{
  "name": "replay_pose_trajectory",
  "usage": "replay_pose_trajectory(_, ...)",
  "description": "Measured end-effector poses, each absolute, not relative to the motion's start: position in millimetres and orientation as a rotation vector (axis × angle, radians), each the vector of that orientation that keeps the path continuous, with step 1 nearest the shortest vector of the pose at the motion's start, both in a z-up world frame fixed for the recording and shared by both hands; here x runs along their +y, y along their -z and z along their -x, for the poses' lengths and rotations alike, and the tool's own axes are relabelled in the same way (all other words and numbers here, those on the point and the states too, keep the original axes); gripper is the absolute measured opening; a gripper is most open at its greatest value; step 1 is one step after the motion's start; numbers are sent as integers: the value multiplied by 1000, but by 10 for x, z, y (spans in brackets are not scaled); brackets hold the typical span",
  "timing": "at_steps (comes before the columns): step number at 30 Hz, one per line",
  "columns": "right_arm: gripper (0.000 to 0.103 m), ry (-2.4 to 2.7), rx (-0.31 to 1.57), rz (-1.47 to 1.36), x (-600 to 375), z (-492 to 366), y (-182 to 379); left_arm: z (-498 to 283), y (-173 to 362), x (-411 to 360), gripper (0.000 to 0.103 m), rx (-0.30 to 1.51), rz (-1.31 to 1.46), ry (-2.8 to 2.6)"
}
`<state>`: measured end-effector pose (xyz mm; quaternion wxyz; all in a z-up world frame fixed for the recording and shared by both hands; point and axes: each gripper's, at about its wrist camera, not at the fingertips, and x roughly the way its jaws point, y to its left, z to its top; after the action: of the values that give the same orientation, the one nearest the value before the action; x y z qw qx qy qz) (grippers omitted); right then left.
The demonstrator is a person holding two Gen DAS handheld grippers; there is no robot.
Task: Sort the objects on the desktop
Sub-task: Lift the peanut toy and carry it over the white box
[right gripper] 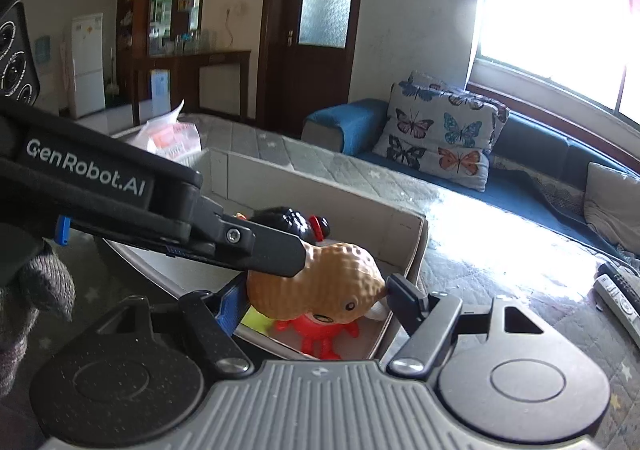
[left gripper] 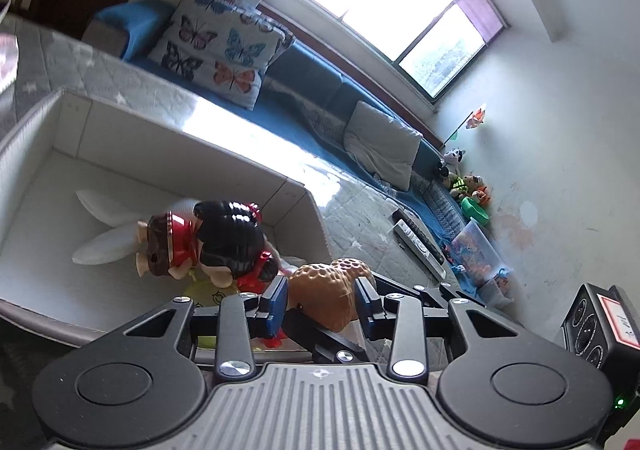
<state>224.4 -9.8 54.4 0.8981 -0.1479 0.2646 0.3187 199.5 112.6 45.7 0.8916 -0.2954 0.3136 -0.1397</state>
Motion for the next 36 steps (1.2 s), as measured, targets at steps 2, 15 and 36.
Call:
replay_pose_trajectory(2,75,-666,562,317,-93,-2285,-515,-2049,-401,1135,39,668,627,293)
replay_pose_trajectory(15,77,-661,588,343,-117,-2281,-388,-2171,-262,1112,39,711,623,309)
replay_pose_trajectory(36,82,-658,584,288,-275,-2269,-426,-2187,-328,964,39,784,527,286)
